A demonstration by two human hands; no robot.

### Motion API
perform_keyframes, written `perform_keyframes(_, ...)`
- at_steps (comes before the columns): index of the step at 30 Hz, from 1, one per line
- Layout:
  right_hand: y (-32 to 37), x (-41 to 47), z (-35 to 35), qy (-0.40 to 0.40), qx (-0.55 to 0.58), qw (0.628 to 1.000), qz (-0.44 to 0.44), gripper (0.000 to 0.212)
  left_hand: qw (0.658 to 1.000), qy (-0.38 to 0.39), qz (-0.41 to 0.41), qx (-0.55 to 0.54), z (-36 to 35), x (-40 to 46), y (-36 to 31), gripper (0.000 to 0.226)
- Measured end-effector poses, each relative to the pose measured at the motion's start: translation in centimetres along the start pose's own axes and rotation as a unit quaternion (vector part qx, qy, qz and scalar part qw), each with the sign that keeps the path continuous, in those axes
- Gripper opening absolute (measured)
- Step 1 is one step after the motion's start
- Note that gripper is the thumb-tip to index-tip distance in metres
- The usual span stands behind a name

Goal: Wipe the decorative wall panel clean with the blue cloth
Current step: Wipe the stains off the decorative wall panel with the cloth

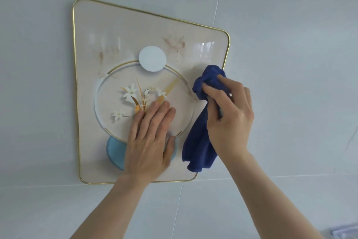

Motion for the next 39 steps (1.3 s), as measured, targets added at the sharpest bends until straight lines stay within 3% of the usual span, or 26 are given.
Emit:
perform_keyframes(5,-1.0,-2.0,-2.2,0.096,-0.043,0.99,0.092,0.031,0.999,-0.034,0.0,0.009,1.9,2.3,0.1,0.063)
perform_keyframes(11,-0.8,-3.5,-3.2,0.088,-0.042,0.99,0.105,0.026,0.998,-0.012,0.001,0.065,0.3,3.6,1.4,0.066)
perform_keyframes(18,-2.0,-3.9,-3.1,0.11,-0.06,0.976,0.177,0.036,0.995,-0.051,-0.007,0.085,-0.8,3.4,1.6,0.063)
perform_keyframes(26,-1.2,4.0,-3.0,-0.032,-0.054,0.997,0.051,0.033,0.995,-0.075,-0.002,0.07,-0.9,3.5,1.4,0.062)
perform_keyframes(30,-0.8,2.4,-3.3,-0.03,-0.048,0.996,0.073,0.031,0.994,-0.079,0.002,0.075,-0.9,3.5,1.3,0.062)
perform_keyframes(39,-1.0,-4.5,-3.5,0.059,-0.059,0.994,0.073,0.041,0.995,-0.071,0.002,0.073,-0.8,3.4,1.3,0.061)
Point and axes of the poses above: each hand's wrist, its own x-axis towards the middle knuckle, its own z-axis out of the back of the hand, y = z × x, the point moved 2 cm from there along x, towards the middle knuckle, and after that the axes turned 2 degrees about y, right-handed, at the moved point
